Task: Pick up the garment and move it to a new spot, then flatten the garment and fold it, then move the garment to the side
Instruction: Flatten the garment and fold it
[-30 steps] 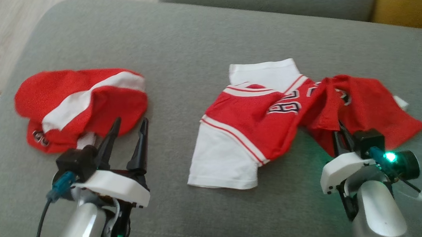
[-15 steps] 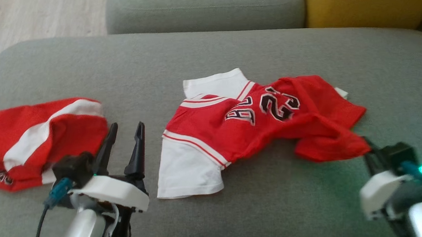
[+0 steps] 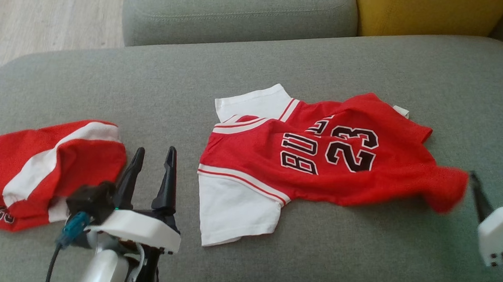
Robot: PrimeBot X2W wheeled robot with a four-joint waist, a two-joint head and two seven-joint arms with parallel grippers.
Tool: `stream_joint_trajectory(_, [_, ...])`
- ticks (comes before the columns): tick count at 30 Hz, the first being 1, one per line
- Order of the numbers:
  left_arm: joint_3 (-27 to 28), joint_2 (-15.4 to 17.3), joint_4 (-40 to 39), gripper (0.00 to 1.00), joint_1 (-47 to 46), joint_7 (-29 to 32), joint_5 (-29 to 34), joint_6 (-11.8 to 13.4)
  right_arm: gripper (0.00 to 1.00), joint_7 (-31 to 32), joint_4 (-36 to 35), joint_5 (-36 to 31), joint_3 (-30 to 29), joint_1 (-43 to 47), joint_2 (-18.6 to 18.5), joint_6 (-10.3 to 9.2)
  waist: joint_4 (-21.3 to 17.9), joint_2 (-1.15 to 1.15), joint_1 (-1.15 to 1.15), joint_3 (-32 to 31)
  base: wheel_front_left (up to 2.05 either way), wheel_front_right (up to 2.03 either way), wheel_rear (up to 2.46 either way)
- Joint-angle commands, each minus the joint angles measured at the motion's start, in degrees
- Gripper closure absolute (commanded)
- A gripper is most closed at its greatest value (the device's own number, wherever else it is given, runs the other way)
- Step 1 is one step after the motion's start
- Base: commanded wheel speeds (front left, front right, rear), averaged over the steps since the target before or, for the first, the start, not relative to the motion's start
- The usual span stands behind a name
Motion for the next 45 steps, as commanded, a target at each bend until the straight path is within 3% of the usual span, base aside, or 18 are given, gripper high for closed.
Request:
stream_joint_trajectory(1, [1.99, 0.15, -1.52, 0.00, -1.84, -0.31, 0.21, 0.15, 0.00, 0.46, -2.42, -1.86, -3.03, -0.64, 0.48, -0.04, -0.08, 0.00, 0.00, -0.11, 0.00, 0.00, 0.00])
stream_joint_trajectory(7, [2.32, 0.15, -1.51, 0.00, -1.87, -0.31, 0.79, -0.02, 0.00, -0.23, -5.86, -8.32, -13.70, -0.07, 9.60, -0.04, -0.49, 0.00, 0.00, -0.42, 0.00, 0.00, 0.00])
stream_joint_trajectory(8, [2.30, 0.15, -1.53, 0.00, -1.89, -0.31, 0.85, -0.05, 0.00, -1.19, -6.81, -8.55, -15.28, -0.27, 11.74, -0.04, -0.55, 0.00, 0.00, -0.46, 0.00, 0.00, 0.00])
stream_joint_trajectory(9, [2.19, 0.15, -1.56, 0.00, -1.89, -0.31, 0.94, -0.13, 0.00, -3.67, -8.40, -7.14, -16.25, -0.42, 16.23, -0.04, -0.63, 0.00, 0.00, -0.51, 0.00, 0.00, 0.00])
stream_joint_trajectory(10, [2.19, 0.15, -1.56, 0.00, -1.89, -0.31, 0.94, -0.13, 0.00, -3.67, -8.40, -7.14, -16.25, -0.42, 16.23, -0.04, -0.63, 0.00, 0.00, -0.51, 0.00, 0.00, 0.00])
stream_joint_trajectory(11, [2.04, 0.15, -1.54, 0.00, -1.80, -0.31, 0.89, -0.23, 0.00, -6.75, -9.21, -4.35, -15.78, -0.39, 19.97, -0.04, -0.78, 0.00, 0.00, -0.51, 0.00, 0.00, 0.00])
stream_joint_trajectory(15, [1.28, 0.15, -1.35, 0.00, -1.69, -0.31, 0.59, -0.32, 0.00, -12.76, -8.47, 0.04, -12.29, 1.17, 23.01, -0.04, -0.90, 0.00, 0.00, -0.26, 0.00, 0.00, 0.00])
stream_joint_trajectory(21, [-0.31, 0.15, -0.31, 0.00, -1.76, -0.31, 0.07, -0.70, 0.00, -19.77, -5.38, 4.03, -9.22, 2.05, 24.00, -0.04, -0.79, 0.00, 0.00, 0.22, 0.00, 0.00, 0.00])
stream_joint_trajectory(27, [-4.14, 0.15, 3.18, 0.00, -2.88, -0.22, -0.62, -1.99, 0.00, -21.96, -3.07, 5.45, -8.95, 1.39, 24.04, -0.04, -0.54, 0.00, 0.00, 0.68, 0.00, 0.00, 0.00])
stream_joint_trajectory(32, [-8.22, 0.15, 8.29, 0.00, -4.49, 3.42, -0.08, -2.68, 0.00, -22.51, -2.30, 5.71, -9.08, 0.99, 24.04, -0.04, -0.72, 0.00, 0.00, 1.22, 0.00, 0.00, 0.00])
stream_joint_trajectory(45, [-11.49, 1.60, 21.49, 0.00, -9.02, 15.64, 3.48, 3.26, 0.00, -23.90, -1.36, 6.53, -7.40, -0.38, 24.05, -0.04, -3.54, 0.00, 0.00, 3.94, 0.00, 0.00, 0.00])
